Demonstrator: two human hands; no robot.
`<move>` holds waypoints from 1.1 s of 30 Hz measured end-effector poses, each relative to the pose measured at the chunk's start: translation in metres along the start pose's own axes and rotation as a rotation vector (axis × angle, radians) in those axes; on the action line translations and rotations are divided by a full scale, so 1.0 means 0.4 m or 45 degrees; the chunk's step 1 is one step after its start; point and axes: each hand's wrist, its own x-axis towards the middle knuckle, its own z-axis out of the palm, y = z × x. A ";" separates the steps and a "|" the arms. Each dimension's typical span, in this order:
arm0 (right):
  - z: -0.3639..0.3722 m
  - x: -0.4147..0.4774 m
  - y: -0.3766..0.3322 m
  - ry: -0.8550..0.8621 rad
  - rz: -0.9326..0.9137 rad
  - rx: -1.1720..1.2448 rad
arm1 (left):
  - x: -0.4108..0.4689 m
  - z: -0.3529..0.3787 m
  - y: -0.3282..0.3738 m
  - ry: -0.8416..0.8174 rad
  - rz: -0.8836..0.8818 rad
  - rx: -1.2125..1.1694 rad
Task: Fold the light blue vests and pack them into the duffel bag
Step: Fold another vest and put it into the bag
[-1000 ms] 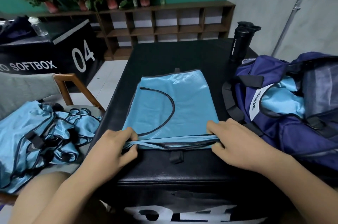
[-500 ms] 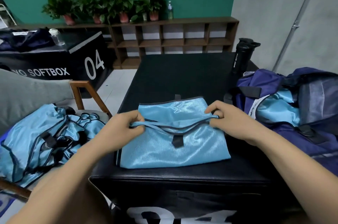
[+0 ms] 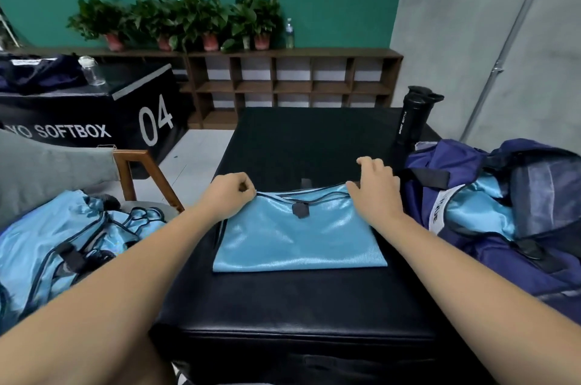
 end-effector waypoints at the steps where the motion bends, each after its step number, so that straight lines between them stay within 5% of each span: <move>1: 0.008 -0.017 -0.007 0.106 -0.119 -0.071 | 0.005 0.009 -0.015 0.043 -0.001 0.033; 4: 0.025 -0.070 -0.033 0.271 -0.496 -0.120 | 0.015 0.018 -0.021 0.185 0.123 0.232; 7: 0.062 -0.106 -0.037 0.214 -0.665 -0.143 | -0.001 0.019 0.039 0.139 0.350 0.192; 12: 0.109 -0.132 -0.017 0.124 -0.531 -0.065 | -0.057 0.083 0.091 -0.287 0.501 0.195; 26: 0.117 -0.114 -0.011 -0.273 -0.401 -0.204 | -0.054 0.102 0.056 -0.442 0.446 0.241; 33: 0.125 -0.109 -0.013 -0.272 -0.301 -0.261 | -0.034 0.090 0.045 -0.541 0.357 0.259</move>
